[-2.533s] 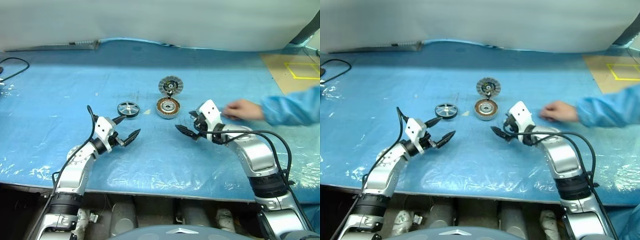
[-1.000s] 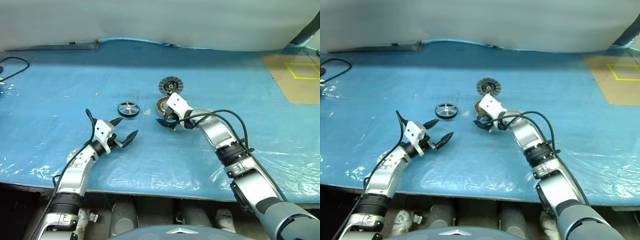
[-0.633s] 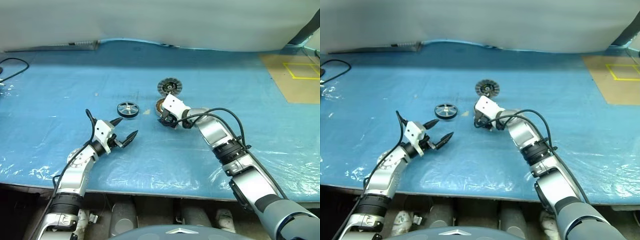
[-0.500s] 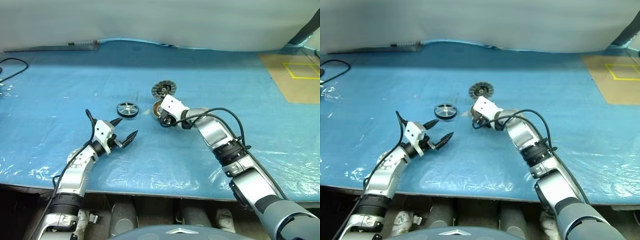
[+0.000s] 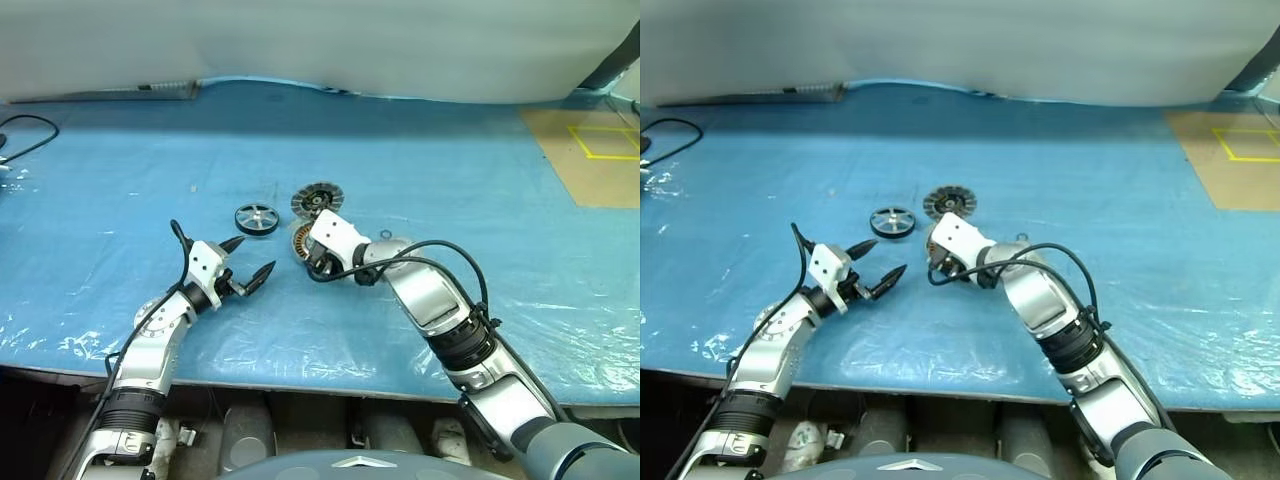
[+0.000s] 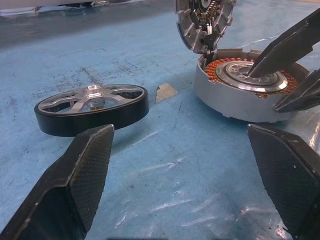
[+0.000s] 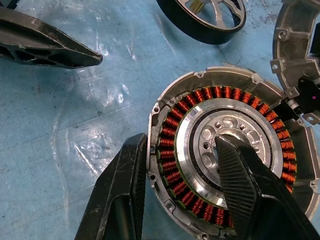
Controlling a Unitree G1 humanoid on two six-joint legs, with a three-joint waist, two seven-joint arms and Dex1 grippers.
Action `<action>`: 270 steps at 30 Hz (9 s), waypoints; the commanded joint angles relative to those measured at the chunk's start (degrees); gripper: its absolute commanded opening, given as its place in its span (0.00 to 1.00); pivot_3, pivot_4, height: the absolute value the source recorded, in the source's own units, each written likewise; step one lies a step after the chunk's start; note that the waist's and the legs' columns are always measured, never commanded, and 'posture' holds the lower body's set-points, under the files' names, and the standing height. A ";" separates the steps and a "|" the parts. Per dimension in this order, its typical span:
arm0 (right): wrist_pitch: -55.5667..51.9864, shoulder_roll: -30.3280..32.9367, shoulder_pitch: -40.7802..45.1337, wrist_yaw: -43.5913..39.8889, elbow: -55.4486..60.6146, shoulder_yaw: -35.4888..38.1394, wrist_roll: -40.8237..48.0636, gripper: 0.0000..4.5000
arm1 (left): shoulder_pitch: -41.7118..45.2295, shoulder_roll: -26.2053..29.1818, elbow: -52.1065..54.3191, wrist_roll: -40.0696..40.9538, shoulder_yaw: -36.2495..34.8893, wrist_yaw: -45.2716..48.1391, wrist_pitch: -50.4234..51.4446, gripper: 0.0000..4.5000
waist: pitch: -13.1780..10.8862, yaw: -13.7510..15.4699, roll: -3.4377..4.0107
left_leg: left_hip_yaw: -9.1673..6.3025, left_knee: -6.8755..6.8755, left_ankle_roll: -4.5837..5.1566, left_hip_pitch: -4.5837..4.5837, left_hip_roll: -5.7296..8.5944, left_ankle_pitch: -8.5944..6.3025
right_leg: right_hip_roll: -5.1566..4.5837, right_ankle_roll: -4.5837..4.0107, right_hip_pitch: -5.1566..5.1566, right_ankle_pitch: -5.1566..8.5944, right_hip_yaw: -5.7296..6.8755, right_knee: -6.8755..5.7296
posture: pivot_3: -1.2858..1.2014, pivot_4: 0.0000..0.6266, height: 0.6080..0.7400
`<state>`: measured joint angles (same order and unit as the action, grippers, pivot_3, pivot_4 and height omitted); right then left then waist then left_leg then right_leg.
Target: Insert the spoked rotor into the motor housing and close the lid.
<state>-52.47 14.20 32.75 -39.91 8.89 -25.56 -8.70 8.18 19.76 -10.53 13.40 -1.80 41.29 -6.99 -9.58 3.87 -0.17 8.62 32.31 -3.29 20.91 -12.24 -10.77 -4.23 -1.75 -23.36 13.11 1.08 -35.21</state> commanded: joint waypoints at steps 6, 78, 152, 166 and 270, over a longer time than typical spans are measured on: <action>-10.66 -0.52 2.16 2.46 8.71 3.78 4.01 0.82 | 0.99 0.31 1.10 0.23 0.16 0.84 -0.43 1.00 | -0.01 0.07 0.02 | -0.01 -0.03 -0.01 0.09 0.01 0.00 | 0.00 0.02 -0.04 -0.01 0.01 0.09 | 0.52 0.24 1.00; 14.54 -1.66 -8.31 11.26 1.30 11.19 14.00 0.13 | 0.19 -1.99 2.58 0.54 4.69 4.05 1.01 1.00 | 0.10 -0.52 -0.02 | 0.01 -0.25 0.00 0.13 0.03 0.00 | 0.01 0.03 -0.04 0.00 0.04 0.39 | 0.52 0.24 1.00; 4.98 -0.72 3.46 10.63 -5.43 4.84 13.11 0.01 | -0.56 -2.24 3.20 0.46 4.30 2.23 0.69 1.00 | 0.10 -1.19 -0.01 | -0.01 -0.17 -0.01 0.12 0.04 0.01 | 0.01 0.03 0.00 -0.02 0.04 0.32 | 0.52 0.24 1.00; 1.02 1.73 4.97 9.18 -4.83 1.17 10.01 0.01 | -1.35 -2.02 3.73 0.35 4.16 1.58 0.61 1.00 | 0.10 -1.17 -0.01 | -0.01 -0.15 -0.01 0.09 0.04 0.01 | 0.01 0.03 0.02 -0.02 0.04 0.29 | 0.52 0.24 1.00; 44.74 -0.77 -25.40 3.32 -2.48 17.13 21.75 0.00 | 42.36 6.10 -40.43 -9.82 4.95 11.03 12.23 0.65 | 0.09 0.26 -0.07 | -0.12 -0.02 0.01 0.23 0.10 0.01 | -0.05 0.01 0.00 -0.01 0.13 0.20 | 0.52 0.24 1.00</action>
<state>-9.60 13.34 7.84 -36.16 5.41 -9.52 11.91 48.85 25.69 -51.32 4.15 2.94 52.76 5.10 -9.50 4.13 -0.24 8.50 32.29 -3.28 21.16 -12.14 -10.77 -4.28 -1.73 -23.35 13.10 1.22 -34.99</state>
